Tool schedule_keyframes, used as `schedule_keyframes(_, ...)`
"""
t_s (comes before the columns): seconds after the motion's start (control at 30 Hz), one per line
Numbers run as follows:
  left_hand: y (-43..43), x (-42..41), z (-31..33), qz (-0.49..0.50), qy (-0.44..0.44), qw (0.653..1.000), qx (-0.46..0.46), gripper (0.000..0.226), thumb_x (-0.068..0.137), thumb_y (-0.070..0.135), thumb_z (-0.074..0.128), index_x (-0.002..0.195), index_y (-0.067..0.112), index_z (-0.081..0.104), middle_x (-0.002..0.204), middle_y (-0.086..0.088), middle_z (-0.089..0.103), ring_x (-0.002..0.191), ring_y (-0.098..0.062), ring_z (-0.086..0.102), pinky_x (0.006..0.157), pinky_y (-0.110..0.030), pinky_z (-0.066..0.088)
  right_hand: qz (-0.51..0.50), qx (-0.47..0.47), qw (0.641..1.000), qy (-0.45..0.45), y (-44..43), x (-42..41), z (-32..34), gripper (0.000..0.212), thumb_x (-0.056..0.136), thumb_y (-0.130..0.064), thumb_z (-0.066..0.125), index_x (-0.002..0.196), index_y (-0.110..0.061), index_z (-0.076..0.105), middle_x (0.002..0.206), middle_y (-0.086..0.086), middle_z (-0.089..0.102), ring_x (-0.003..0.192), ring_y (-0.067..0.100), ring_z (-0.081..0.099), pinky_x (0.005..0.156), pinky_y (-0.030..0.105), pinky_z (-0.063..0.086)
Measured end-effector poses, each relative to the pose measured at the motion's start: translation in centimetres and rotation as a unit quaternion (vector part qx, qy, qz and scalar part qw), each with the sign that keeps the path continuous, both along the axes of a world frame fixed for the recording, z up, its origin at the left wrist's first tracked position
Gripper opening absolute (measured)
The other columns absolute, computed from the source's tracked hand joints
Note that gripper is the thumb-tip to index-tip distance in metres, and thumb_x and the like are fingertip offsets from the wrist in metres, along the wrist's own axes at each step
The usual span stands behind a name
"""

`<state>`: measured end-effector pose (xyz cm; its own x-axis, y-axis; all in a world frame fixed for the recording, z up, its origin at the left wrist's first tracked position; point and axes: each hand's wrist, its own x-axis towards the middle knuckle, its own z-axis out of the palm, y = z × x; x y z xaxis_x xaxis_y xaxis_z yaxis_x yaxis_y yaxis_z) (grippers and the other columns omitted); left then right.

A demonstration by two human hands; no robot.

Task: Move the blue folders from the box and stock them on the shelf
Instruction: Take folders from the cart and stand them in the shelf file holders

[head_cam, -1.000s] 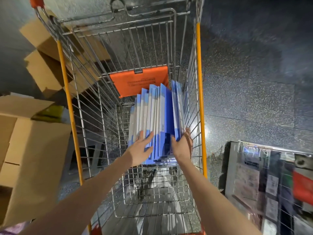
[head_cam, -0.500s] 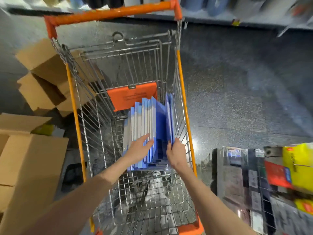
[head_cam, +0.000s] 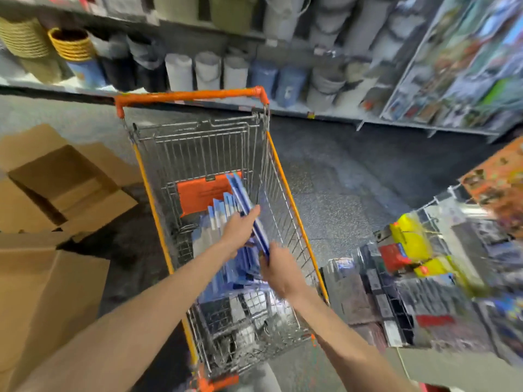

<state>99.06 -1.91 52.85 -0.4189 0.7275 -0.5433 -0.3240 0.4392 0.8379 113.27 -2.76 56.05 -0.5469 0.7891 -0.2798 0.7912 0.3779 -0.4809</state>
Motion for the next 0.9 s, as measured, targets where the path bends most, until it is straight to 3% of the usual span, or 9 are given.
schedule_keyframes(0.13,-3.8,0.1,3.5,0.037,0.008,0.998,0.041,0.035,0.100,0.039,0.054,0.101,0.005,0.058,0.100,-0.024,0.069,0.084,-0.034,0.071,0.052,-0.035,0.057,0.030,0.037,0.998,-0.041,-3.6,0.1,4.5,0.027,0.102,-0.027,0.051,0.106,-0.001,0.053,0.095,0.023,0.064,0.086,0.039,0.063,0.062,0.037,0.038)
schedule_keyframes(0.23,-6.2,0.4,6.1,0.045,0.065,0.994,0.071,0.026,0.104,0.031,0.047,0.088,0.012,0.053,0.080,-0.013,0.059,0.067,-0.017,0.059,0.056,-0.028,0.048,0.042,0.024,0.998,-0.037,-5.9,0.4,7.1,0.029,0.095,-0.037,0.062,0.092,-0.014,0.045,0.073,0.003,0.051,0.074,0.025,0.053,0.054,0.030,0.032)
schedule_keyframes(0.33,-7.9,0.9,8.2,0.049,0.093,0.986,0.129,0.025,0.105,0.023,0.046,0.080,0.023,0.049,0.075,-0.001,0.051,0.068,-0.012,0.049,0.068,-0.031,0.040,0.071,-0.001,0.997,0.016,-7.1,1.3,9.3,0.028,0.088,-0.043,0.072,0.094,-0.027,0.050,0.070,-0.018,0.045,0.071,-0.002,0.049,0.058,0.007,0.036)
schedule_keyframes(0.43,-9.3,0.8,10.4,0.051,0.087,0.975,0.198,0.013,0.104,0.016,0.048,0.107,0.023,0.059,0.092,0.010,0.063,0.085,-0.007,0.059,0.072,-0.017,0.047,0.058,-0.032,0.996,0.052,-6.7,2.5,11.0,0.056,0.082,-0.065,0.064,0.121,-0.026,0.063,0.106,-0.008,0.073,0.102,0.009,0.067,0.088,0.024,0.051)
schedule_keyframes(0.53,-10.2,0.7,12.1,0.013,0.045,0.970,0.240,0.023,0.105,0.015,0.050,0.125,0.018,0.060,0.110,0.009,0.070,0.100,-0.007,0.067,0.077,-0.012,0.050,-0.023,0.009,0.994,0.104,-4.6,2.7,13.1,0.064,0.091,-0.054,0.062,0.145,-0.023,0.050,0.147,0.000,0.052,0.135,0.020,0.049,0.110,0.036,0.040)
schedule_keyframes(0.7,-10.5,1.6,14.7,-0.064,0.004,0.962,0.267,0.032,0.100,0.021,0.062,0.132,0.020,0.061,0.127,0.003,0.070,0.117,-0.014,0.066,0.099,-0.033,0.051,-0.090,-0.031,0.955,0.280,-2.4,2.1,18.1,0.065,0.096,-0.043,0.061,0.154,-0.030,0.034,0.162,-0.006,0.026,0.146,0.012,0.031,0.113,0.030,0.032)
schedule_keyframes(0.77,-10.3,3.0,16.1,-0.088,-0.016,0.955,0.283,0.038,0.098,0.016,0.064,0.135,0.016,0.058,0.127,-0.003,0.070,0.117,-0.019,0.067,0.096,-0.033,0.054,-0.123,-0.015,0.941,0.314,-1.6,2.7,19.2,0.067,0.095,-0.043,0.063,0.154,-0.030,0.034,0.156,-0.001,0.039,0.141,0.017,0.038,0.107,0.028,0.037)
schedule_keyframes(0.83,-10.0,4.2,17.2,-0.103,-0.039,0.949,0.294,0.040,0.096,0.013,0.065,0.135,0.013,0.057,0.125,-0.008,0.071,0.115,-0.024,0.068,0.089,-0.031,0.057,-0.141,0.013,0.933,0.330,-1.4,3.4,19.9,0.072,0.091,-0.045,0.067,0.153,-0.029,0.034,0.122,0.001,0.059,0.117,0.017,0.048,0.089,0.028,0.038)
schedule_keyframes(0.9,-9.7,5.5,18.3,-0.124,-0.031,0.949,0.289,0.040,0.096,0.015,0.067,0.135,0.016,0.058,0.122,-0.007,0.072,0.113,-0.025,0.069,0.085,-0.031,0.057,-0.148,0.020,0.921,0.361,-0.9,5.1,20.2,0.079,0.086,-0.041,0.074,0.154,-0.028,0.034,0.106,-0.004,0.062,0.116,0.014,0.047,0.086,0.031,0.040)
